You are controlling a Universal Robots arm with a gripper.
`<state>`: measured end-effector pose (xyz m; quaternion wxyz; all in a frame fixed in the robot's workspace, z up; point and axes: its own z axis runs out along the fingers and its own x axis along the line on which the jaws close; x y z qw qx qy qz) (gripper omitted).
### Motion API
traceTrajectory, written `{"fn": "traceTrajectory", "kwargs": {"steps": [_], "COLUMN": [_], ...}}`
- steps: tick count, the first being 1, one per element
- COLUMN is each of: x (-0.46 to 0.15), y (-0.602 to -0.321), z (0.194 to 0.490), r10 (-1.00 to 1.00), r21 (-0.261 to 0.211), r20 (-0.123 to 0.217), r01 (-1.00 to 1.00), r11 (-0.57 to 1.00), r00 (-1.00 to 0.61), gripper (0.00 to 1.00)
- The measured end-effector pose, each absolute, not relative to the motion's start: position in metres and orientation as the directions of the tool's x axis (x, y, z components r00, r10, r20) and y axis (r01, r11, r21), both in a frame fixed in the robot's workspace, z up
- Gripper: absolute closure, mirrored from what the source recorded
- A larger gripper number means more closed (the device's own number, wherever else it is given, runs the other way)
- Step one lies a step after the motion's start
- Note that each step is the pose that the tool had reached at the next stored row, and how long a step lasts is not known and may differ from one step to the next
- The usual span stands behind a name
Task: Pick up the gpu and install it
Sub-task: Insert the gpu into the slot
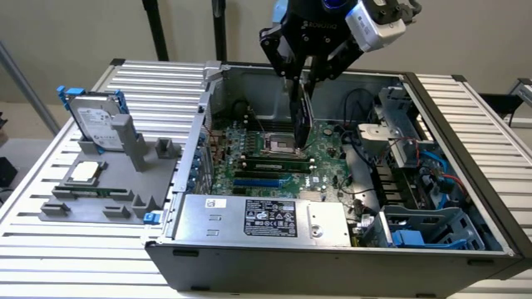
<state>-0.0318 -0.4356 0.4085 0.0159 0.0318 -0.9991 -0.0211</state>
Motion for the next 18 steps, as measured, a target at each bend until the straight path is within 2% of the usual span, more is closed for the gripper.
{"fn": "traceTrajectory", "kwargs": {"steps": [18], "x": [-0.0318], "y": [-0.4356], "z": [0.4053], "r10": [-0.383], "r21": [0.043], "r20": [0.030], "r01": [-0.381], "r11": [0.923], "r00": [-0.923], "gripper": [0.73]}}
